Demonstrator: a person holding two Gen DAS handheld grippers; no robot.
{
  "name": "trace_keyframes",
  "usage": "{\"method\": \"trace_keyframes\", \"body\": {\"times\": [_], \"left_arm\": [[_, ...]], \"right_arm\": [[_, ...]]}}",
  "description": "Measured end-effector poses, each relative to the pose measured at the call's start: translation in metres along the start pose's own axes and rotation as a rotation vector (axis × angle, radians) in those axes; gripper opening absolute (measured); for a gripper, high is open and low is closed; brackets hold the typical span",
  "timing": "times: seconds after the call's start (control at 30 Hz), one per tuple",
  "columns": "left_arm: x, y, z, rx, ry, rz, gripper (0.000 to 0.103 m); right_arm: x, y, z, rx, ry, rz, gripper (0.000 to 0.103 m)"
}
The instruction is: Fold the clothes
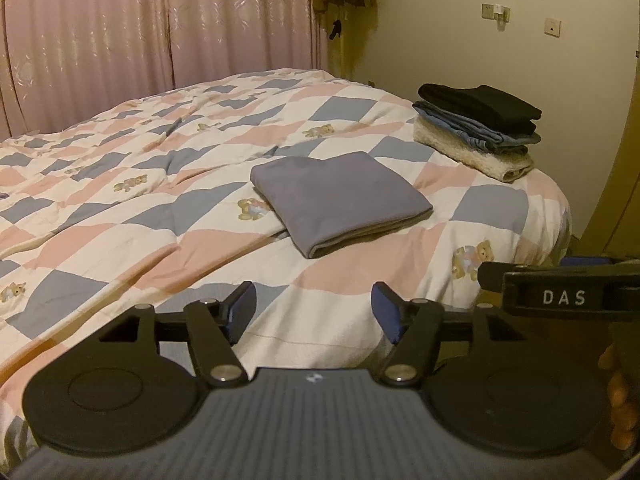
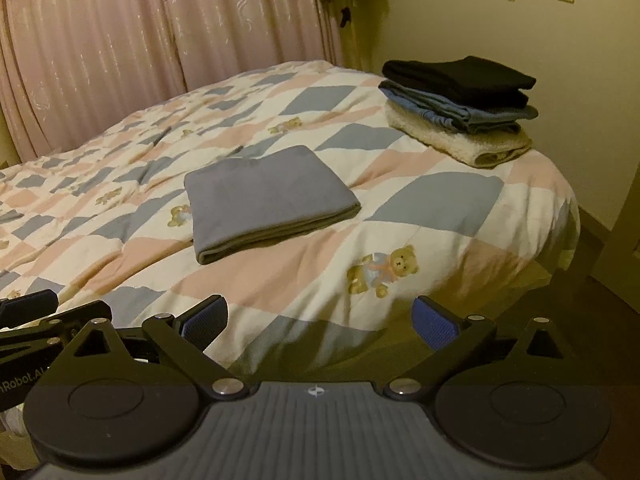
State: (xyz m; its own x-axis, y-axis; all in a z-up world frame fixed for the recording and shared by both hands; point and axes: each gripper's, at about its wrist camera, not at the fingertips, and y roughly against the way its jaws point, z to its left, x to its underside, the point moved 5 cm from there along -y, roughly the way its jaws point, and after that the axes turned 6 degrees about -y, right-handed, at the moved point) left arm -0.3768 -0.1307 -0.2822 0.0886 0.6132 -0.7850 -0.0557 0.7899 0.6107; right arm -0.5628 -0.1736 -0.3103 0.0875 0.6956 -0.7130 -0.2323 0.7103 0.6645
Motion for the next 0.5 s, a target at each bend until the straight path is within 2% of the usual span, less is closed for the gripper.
{"method": "trace_keyframes", "body": {"times": [0.3,0.5], "left_arm": [[0.003,0.000,-0.001,-0.016,-0.011,0.014,0.063],[0.003,-0.016,0.002,-0.026,-0.006,0.049,0.064]], "right_arm": [[0.002,-0.009,-0.002,-0.009,-0.005,0.017,0.101],[-0.001,-0.027,-0.004,-0.015,-0.004,0.050,0.101]]}}
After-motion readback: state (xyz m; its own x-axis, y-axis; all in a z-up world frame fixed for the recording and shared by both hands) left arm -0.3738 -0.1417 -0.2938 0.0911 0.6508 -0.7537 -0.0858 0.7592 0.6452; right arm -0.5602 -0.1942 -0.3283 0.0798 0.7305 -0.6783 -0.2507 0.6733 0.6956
